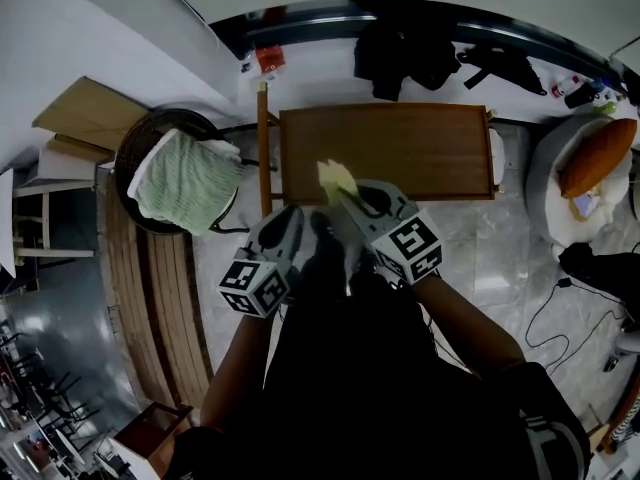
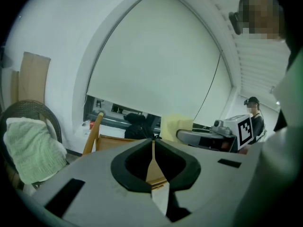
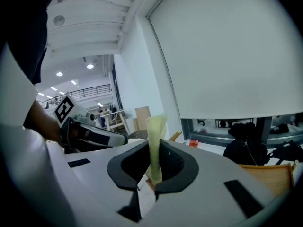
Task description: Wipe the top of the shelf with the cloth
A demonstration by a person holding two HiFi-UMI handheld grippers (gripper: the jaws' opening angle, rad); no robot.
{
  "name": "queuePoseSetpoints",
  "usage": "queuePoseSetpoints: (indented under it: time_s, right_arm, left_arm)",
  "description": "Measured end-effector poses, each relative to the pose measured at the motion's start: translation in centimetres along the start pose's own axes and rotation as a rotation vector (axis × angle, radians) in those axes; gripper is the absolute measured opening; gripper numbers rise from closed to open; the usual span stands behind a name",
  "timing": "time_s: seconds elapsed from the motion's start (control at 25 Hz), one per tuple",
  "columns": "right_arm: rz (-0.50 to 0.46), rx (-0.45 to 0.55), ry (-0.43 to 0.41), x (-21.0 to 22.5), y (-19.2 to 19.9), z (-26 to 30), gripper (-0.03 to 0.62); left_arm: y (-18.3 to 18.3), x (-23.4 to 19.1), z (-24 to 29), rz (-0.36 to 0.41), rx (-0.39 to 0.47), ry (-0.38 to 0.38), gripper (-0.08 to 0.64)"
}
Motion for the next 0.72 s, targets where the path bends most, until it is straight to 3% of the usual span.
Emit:
queuePoseSetpoints:
  time_s: [0.28, 0.72]
  right_arm:
    - [0.046, 0.009, 0.048, 4.4, -3.9, 7.0, 0.041]
    - [0.259, -0.198, 0.048, 11.2, -3.4, 20.7, 0.041]
  left_arm:
    - [-4.2, -6.4, 4.6, -0.015, -0.12, -0.002, 0.011]
    - [-9.9, -16.7, 12.4, -0.162, -0.235, 0.035, 0.012]
Point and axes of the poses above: the fingertips, and each gripper's own axes: z forward along the fingers, x to its right, y out of its underside, the point moved 7 cm from there along -z, backward along the fingers, and after that the axes turned 15 degrees about -x, right-handed, at the moved point
